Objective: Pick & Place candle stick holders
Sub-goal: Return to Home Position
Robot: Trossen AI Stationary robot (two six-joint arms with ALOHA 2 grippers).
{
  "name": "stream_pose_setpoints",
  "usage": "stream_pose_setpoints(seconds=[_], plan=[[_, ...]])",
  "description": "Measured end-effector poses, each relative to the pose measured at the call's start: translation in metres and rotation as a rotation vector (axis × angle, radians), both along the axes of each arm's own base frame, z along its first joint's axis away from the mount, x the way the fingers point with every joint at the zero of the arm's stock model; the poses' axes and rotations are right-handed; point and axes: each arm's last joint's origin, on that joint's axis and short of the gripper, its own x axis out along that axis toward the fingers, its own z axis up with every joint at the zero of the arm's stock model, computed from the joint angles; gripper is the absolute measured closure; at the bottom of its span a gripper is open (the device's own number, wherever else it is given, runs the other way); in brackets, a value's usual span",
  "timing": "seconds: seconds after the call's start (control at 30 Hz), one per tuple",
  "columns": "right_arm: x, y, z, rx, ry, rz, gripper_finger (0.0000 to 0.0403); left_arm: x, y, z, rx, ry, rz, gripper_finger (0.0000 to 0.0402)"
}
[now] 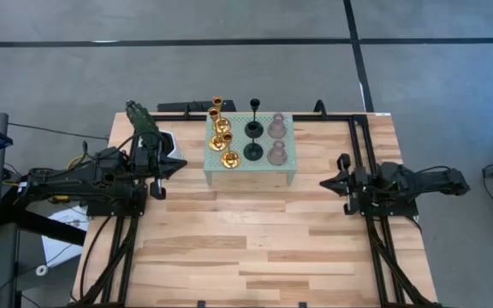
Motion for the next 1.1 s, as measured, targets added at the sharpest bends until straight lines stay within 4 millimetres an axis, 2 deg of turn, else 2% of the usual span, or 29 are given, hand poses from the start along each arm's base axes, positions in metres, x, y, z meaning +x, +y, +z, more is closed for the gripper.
stream_pose_setpoints(seconds=[0.17,0.3,0.57,0.83,1.1], plan=[[0.006,0.001,-0.019,0.016,0.001,0.001,0.0403,0.001,0.000,-0.003,0.042,0.035,0.014,0.0396],[0.006,0.001,-0.020,0.020,-0.004,0.002,0.0403,0.003,0.001,-0.011,0.043,0.113,0.029,0.0396],[0.006,0.001,-0.021,0.002,0.005,0.001,0.0403,0.012,0.002,-0.045,0.004,0.204,0.053,0.0397],[0.006,0.001,-0.021,0.000,0.008,0.001,0.0403,0.018,0.002,-0.075,0.025,0.171,0.041,0.0397],[0.006,0.001,-0.021,0.023,0.008,0.002,0.0403,0.008,0.000,-0.076,0.049,0.128,-0.016,0.0397]])
